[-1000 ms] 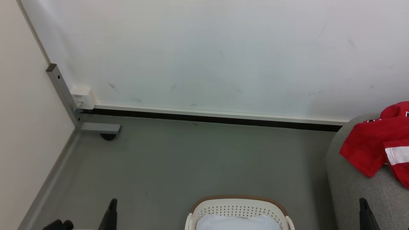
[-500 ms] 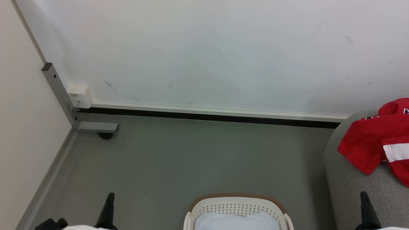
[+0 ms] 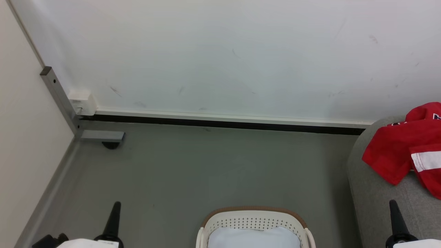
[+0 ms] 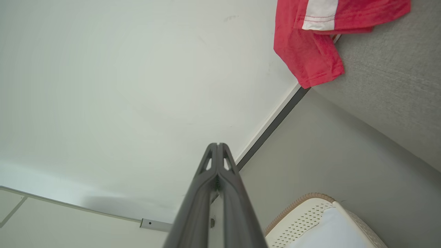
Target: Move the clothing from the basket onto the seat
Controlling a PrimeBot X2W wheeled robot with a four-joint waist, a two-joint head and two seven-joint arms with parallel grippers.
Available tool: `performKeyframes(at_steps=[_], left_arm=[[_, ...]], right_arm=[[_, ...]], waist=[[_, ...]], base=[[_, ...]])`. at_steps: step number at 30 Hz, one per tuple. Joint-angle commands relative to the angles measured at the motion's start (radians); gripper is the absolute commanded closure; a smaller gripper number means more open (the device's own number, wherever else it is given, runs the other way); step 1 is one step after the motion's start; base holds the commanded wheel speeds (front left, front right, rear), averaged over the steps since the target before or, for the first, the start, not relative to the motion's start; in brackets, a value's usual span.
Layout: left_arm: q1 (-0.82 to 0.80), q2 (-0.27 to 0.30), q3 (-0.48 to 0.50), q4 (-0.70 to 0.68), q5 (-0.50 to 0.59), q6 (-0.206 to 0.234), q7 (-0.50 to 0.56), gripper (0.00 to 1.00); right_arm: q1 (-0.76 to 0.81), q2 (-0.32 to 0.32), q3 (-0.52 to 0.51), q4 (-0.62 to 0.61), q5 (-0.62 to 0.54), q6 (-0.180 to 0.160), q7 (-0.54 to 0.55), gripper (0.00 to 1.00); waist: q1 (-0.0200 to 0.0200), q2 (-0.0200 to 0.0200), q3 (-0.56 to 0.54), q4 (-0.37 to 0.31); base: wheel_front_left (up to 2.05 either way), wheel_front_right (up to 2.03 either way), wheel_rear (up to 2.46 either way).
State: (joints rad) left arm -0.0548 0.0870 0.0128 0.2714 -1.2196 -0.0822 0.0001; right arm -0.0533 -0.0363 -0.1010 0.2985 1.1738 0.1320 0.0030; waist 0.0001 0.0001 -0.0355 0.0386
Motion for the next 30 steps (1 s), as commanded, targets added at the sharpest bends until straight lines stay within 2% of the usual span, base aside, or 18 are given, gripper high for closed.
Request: performKeyframes(at_steps=[1, 30], left_arm=[[-0.02, 0.001, 0.01, -0.012, -0.033, -0.008, 0.01, 1.0], [-0.044, -0.023, 0.069, -0.021, -0.252, -0.034, 0.075, 1.0]], right_arm=[[-0.018, -0.011, -0.003, -0.012, 0.03, -0.001, 0.008, 1.0], [-0.046, -0.016, -0.011, -0.04, 0.279, -0.002, 0.073, 1.0]], waist=[[-0.0001, -0.0001, 0.001, -0.001], [-0.0001, -0.0001, 0.022, -0.022]], base=[[0.0, 0.0, 0.0], [0.0, 0.0, 0.0]])
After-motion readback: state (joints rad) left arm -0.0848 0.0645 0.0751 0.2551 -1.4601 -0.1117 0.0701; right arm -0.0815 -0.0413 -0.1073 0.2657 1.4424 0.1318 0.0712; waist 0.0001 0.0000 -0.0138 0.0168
